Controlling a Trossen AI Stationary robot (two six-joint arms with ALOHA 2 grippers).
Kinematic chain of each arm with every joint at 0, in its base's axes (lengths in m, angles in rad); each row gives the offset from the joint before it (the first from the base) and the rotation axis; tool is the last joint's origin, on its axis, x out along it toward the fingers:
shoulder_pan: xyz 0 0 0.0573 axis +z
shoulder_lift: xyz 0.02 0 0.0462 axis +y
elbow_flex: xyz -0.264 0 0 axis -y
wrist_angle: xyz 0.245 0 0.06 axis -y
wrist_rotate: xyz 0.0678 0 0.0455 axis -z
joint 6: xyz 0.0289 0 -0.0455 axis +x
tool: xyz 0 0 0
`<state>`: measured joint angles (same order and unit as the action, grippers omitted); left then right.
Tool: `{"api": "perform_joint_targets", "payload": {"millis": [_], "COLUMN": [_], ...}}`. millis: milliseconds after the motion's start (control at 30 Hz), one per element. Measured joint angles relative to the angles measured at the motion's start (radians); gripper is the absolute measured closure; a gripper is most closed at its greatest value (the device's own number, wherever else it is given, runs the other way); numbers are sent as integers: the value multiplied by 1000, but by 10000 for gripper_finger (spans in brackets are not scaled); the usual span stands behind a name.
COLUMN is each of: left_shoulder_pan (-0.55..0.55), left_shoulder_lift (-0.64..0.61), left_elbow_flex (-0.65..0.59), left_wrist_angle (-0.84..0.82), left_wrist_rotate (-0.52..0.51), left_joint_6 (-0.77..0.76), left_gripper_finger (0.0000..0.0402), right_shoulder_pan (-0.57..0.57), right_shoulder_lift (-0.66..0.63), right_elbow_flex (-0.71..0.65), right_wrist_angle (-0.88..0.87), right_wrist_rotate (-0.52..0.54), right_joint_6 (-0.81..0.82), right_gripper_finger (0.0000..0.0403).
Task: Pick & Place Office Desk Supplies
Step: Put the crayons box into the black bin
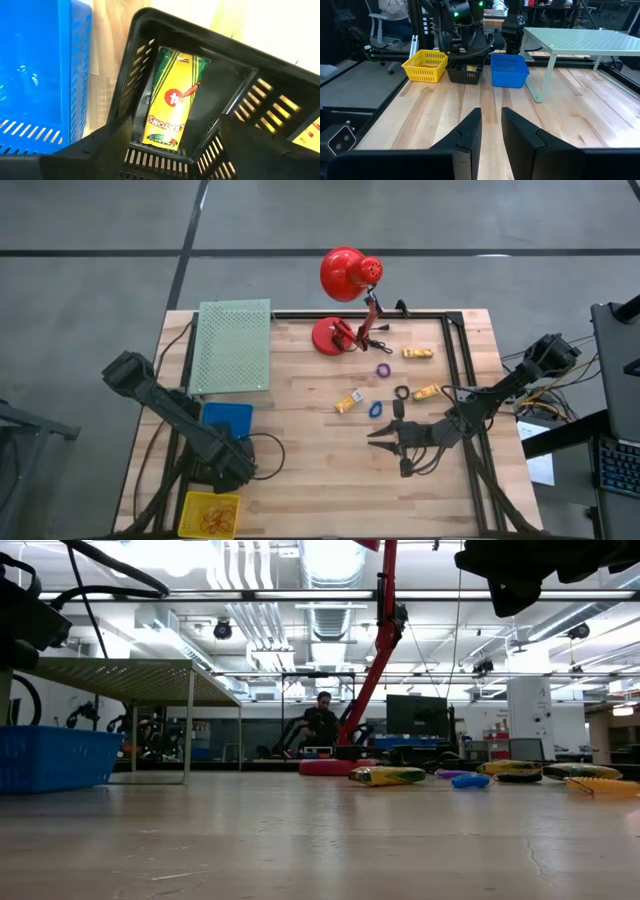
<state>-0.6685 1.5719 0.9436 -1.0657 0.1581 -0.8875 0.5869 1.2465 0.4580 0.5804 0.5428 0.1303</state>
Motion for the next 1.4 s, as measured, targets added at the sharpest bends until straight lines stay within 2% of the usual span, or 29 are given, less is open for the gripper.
{"api": "perform_joint_targets", "payload": {"millis": [200, 300, 467, 567, 733, 1100, 1400], "left_shoulder_pan": [0, 0, 1, 1, 8, 118, 220], "left_shoulder_lift": [-50, -106, -220, -274, -322, -240, -69], "left_elbow_flex": [12, 35, 90, 109, 105, 67, 66], "left_wrist_angle": [0, 0, 38, 100, 267, 531, 891], "left_wrist_rotate": [10, -19, -128, -249, -425, -577, -591], "left_joint_6": [-14, -55, -131, -148, -8, 163, 424], "left_gripper_finger": [80, 80, 84, 85, 84, 85, 85], "right_shoulder_pan": [0, 0, 0, 0, 0, 0, 0], "right_shoulder_lift": [0, 0, 0, 0, 0, 0, 0], "right_elbow_flex": [0, 0, 0, 0, 0, 0, 0], "right_wrist_angle": [0, 0, 0, 0, 0, 0, 0], "right_wrist_rotate": [0, 0, 0, 0, 0, 0, 0], "right_joint_6": [0, 0, 0, 0, 0, 0, 0], "right_gripper_finger": [320, 318, 317, 322, 331, 327, 317]}}
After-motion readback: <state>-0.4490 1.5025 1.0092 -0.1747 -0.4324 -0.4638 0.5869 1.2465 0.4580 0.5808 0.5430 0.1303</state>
